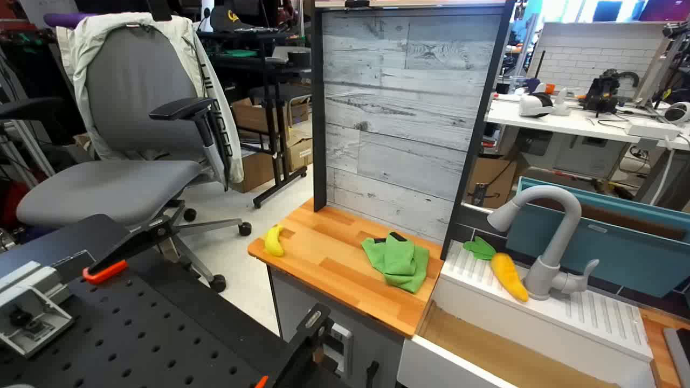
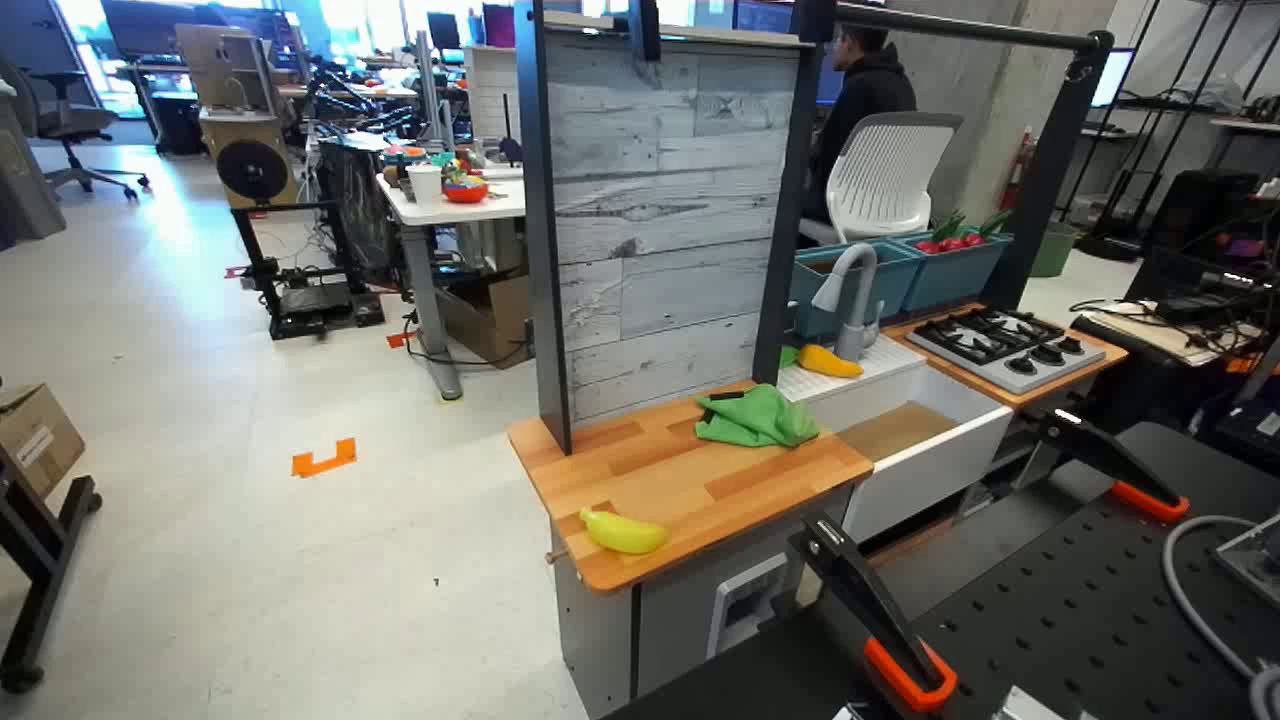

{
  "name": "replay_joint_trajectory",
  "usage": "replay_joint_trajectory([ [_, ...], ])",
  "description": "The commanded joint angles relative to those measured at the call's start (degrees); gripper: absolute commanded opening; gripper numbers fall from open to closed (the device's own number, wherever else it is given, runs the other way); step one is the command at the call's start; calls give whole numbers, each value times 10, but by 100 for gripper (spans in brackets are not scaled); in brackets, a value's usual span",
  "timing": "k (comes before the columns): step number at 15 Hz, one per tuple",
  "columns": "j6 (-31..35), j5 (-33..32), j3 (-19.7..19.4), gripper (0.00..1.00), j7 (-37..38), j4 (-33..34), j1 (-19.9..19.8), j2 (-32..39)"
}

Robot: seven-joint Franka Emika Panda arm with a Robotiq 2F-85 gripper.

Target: Move the faucet of the sink very slightly to the right.

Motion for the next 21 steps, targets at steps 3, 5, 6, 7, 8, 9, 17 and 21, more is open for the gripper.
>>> replay_joint_trajectory([
  [3,-1,-4,-26,100,2,1,26,1],
  [5,16,-18,-27,100,22,4,24,16],
  [6,25,-26,-31,100,27,4,24,26],
  [7,31,-35,-35,100,34,4,25,33],
  [8,45,-46,-41,100,42,1,24,41],
  [9,60,-58,-47,100,47,0,23,50],
  [17,115,-135,-146,100,38,17,10,158],
  [21,117,-140,-208,100,26,60,0,230],
])
